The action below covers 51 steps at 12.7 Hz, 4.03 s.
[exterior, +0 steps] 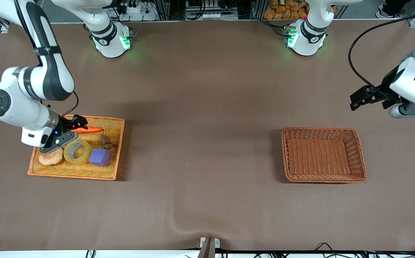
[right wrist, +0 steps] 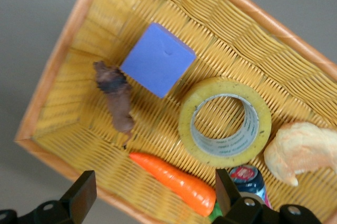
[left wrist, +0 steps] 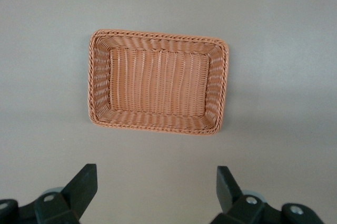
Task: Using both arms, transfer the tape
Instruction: 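Lower the right gripper onto the tape roll and close on its rim, then lift the tape roll with the right gripper and carry it to mid-table, then set the tape roll down and open the right gripper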
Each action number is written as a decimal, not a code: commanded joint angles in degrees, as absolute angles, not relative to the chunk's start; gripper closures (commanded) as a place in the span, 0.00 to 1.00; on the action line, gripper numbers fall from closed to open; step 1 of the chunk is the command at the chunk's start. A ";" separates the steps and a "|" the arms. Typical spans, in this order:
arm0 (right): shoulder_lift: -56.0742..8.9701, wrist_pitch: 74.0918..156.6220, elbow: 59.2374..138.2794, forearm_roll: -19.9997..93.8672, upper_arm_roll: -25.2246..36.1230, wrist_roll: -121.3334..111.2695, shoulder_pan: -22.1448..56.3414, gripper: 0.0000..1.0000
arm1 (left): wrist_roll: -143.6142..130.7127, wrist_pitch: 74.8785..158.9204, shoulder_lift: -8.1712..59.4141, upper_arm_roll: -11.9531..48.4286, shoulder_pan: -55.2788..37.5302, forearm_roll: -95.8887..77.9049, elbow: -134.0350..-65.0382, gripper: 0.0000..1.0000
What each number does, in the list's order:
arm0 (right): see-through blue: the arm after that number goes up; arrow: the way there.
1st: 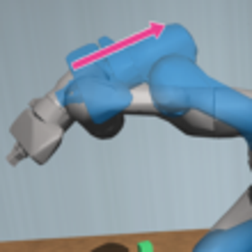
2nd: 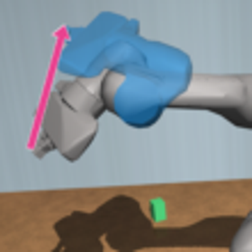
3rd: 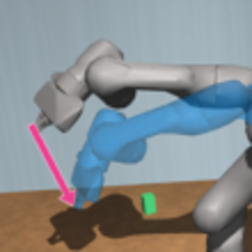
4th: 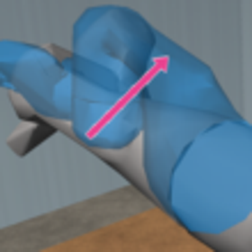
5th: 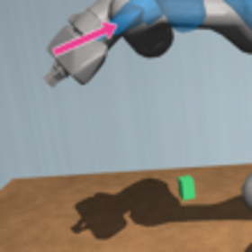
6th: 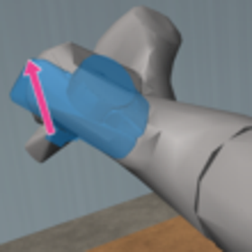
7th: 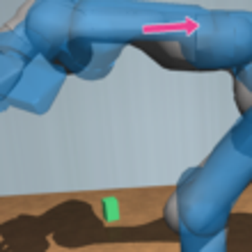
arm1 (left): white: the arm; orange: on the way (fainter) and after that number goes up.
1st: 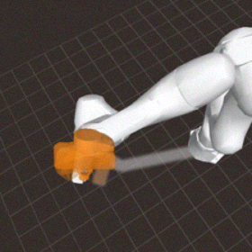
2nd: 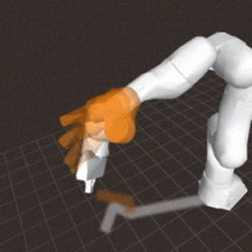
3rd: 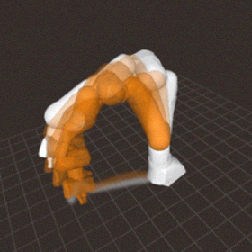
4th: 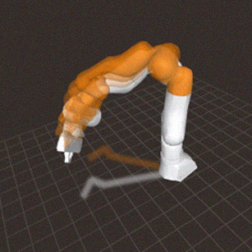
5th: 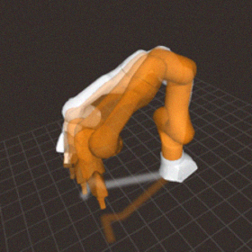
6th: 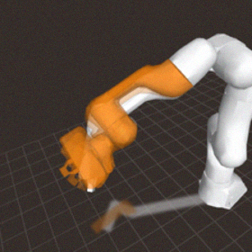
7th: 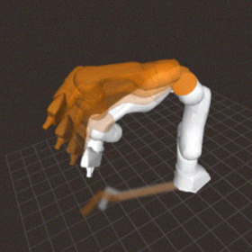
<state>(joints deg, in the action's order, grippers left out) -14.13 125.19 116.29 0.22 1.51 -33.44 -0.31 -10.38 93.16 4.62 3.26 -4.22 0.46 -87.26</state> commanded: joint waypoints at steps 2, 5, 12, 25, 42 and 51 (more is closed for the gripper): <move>-21.25 131.73 115.84 0.18 1.23 -41.27 -1.93 0.00 | -11.34 92.46 5.54 3.34 -3.96 0.09 -85.08 0.00; -25.04 136.48 116.19 0.18 1.23 -42.28 -2.46 0.00 | -11.08 91.67 5.36 3.34 -2.47 0.18 -85.25 0.00; -26.99 135.97 115.58 0.26 1.23 -41.48 -3.25 1.00 | -11.07 87.01 5.36 3.34 -2.29 0.26 -85.25 0.00; -27.32 100.19 83.08 4.54 0.88 1.67 24.82 1.00 | -11.34 86.31 4.49 3.69 -2.02 -0.35 -84.90 0.00; -49.15 119.20 66.88 6.33 1.32 41.84 43.96 0.00 | -11.43 83.32 12.01 3.78 -2.63 0.53 -85.98 0.00; -16.03 115.48 95.68 5.63 1.50 34.67 25.09 0.00 | -46.00 97.27 19.86 4.75 -14.83 -2.73 -85.25 0.00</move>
